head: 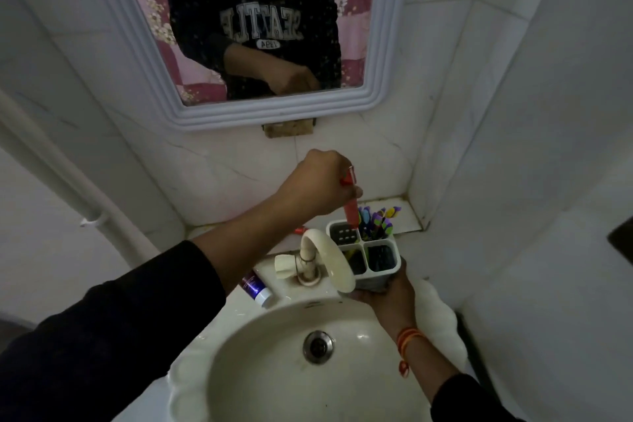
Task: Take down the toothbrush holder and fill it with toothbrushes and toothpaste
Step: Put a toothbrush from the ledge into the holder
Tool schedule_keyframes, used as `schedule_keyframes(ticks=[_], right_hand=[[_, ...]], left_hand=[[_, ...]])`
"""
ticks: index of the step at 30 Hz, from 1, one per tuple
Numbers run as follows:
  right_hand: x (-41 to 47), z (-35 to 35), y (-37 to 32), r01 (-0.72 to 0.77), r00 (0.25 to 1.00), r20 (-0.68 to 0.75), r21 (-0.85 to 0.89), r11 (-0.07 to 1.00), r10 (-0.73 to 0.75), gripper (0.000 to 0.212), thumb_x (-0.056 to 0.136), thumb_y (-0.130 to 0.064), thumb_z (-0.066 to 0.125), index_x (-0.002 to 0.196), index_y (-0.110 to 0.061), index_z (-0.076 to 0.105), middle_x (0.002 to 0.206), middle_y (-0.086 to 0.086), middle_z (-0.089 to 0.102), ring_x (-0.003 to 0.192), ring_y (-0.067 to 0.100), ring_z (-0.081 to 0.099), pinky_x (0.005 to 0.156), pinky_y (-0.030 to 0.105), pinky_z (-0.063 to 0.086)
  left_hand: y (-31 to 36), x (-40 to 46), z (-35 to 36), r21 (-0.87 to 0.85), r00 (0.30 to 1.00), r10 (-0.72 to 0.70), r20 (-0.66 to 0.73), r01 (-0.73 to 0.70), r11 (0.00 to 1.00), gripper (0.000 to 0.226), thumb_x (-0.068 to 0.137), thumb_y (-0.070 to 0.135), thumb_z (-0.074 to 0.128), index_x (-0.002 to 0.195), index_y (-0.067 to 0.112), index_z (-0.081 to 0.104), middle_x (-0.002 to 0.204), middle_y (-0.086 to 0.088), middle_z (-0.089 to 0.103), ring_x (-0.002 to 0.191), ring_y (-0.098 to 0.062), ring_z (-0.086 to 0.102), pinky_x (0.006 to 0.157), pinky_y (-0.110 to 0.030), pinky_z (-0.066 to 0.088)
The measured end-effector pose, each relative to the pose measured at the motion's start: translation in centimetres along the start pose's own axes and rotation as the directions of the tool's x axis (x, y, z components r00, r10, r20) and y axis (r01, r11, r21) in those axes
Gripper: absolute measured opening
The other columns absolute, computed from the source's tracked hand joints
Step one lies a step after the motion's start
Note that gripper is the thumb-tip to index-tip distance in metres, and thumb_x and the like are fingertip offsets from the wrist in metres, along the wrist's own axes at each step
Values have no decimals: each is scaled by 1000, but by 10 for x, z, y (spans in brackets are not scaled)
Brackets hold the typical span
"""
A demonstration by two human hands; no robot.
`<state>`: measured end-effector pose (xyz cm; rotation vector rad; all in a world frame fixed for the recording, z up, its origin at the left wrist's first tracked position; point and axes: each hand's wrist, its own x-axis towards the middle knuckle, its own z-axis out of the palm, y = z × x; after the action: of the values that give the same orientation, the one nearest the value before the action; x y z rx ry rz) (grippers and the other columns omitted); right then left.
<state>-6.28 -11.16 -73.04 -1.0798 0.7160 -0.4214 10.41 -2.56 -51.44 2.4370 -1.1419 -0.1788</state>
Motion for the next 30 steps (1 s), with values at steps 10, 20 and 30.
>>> schedule_keyframes(ticks=[10, 20, 30], right_hand=[[6, -10, 4, 217, 976, 75, -438, 872, -205, 104, 40, -17, 101, 131, -20, 53, 119, -5, 69, 112, 12, 65, 92, 28, 57], [12, -5, -1, 13, 1000, 24, -70, 997, -11, 78, 59, 5, 93, 126, -13, 57, 119, 8, 69, 109, 24, 66, 75, 23, 61], [6, 3, -14, -171, 985, 46, 299, 939, 165, 9, 87, -24, 72, 95, -27, 74, 117, 18, 67, 104, 45, 62, 56, 52, 60]], left_hand=[[51, 2, 37, 43, 969, 46, 242, -58, 997, 31, 86, 32, 74, 69, 14, 57, 61, 1, 52, 62, -17, 53, 61, -25, 39], [35, -9, 48, -82, 945, 10, 328, 18, 996, 15, 87, 26, 74, 91, 16, 84, 82, -2, 81, 78, -13, 74, 76, -25, 59], [-111, 1, 50, 260, 877, -384, 288, 314, 913, 44, 90, 30, 59, 125, 4, 68, 124, -17, 68, 108, -31, 66, 89, -27, 52]])
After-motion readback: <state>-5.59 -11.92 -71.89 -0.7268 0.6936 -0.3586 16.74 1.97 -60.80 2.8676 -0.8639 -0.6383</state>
